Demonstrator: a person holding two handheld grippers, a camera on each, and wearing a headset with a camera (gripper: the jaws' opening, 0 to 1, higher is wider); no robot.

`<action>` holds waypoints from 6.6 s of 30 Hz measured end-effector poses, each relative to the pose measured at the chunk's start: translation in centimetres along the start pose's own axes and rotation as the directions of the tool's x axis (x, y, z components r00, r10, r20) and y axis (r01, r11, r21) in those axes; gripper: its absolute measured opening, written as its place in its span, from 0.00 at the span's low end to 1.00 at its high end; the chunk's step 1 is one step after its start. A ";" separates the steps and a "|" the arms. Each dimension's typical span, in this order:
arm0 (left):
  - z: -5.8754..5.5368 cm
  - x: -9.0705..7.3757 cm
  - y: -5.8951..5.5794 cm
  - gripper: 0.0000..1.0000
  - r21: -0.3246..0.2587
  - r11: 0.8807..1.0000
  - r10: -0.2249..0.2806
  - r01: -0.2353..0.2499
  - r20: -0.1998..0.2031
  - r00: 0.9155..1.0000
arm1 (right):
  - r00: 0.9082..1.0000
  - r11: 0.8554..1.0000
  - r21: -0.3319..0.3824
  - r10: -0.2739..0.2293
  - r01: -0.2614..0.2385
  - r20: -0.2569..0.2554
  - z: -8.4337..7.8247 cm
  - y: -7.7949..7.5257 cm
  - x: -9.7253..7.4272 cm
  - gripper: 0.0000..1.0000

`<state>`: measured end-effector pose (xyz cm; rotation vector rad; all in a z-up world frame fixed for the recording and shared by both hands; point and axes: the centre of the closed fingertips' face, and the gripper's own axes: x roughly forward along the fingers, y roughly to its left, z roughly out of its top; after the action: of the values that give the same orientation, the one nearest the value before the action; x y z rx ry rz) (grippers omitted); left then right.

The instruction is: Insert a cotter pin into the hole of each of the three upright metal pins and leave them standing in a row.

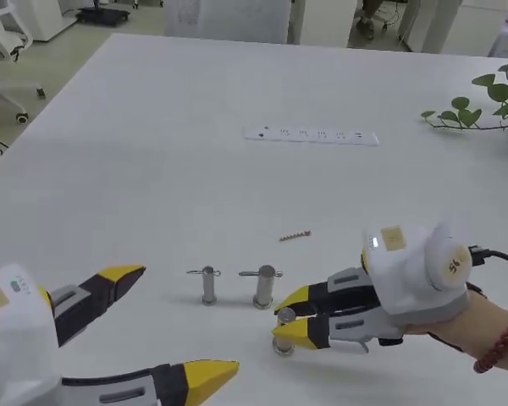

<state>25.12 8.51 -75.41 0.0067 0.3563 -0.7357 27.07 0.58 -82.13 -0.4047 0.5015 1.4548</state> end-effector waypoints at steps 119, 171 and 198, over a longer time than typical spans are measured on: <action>-1.3 1.1 2.4 0.84 0.017 1.000 -0.001 0.001 -0.024 1.000 | 0.875 0.988 -0.155 -0.062 -0.015 -0.480 -4.2 -17.7 -1.1 0.17; -1.3 0.9 2.8 0.79 0.019 1.000 0.009 -0.008 -0.047 0.999 | 0.837 0.964 -0.255 -0.073 -0.082 -0.543 -3.5 -17.4 -1.1 0.03; -0.5 0.8 1.5 0.70 0.044 0.999 -0.015 0.018 -0.068 0.998 | 0.880 0.941 -0.329 -0.084 -0.085 -0.468 -0.4 -11.5 -3.1 0.03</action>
<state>26.45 9.17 -76.32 0.0708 0.4053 -0.7612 38.32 -3.12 -81.21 -1.0610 0.6397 1.4424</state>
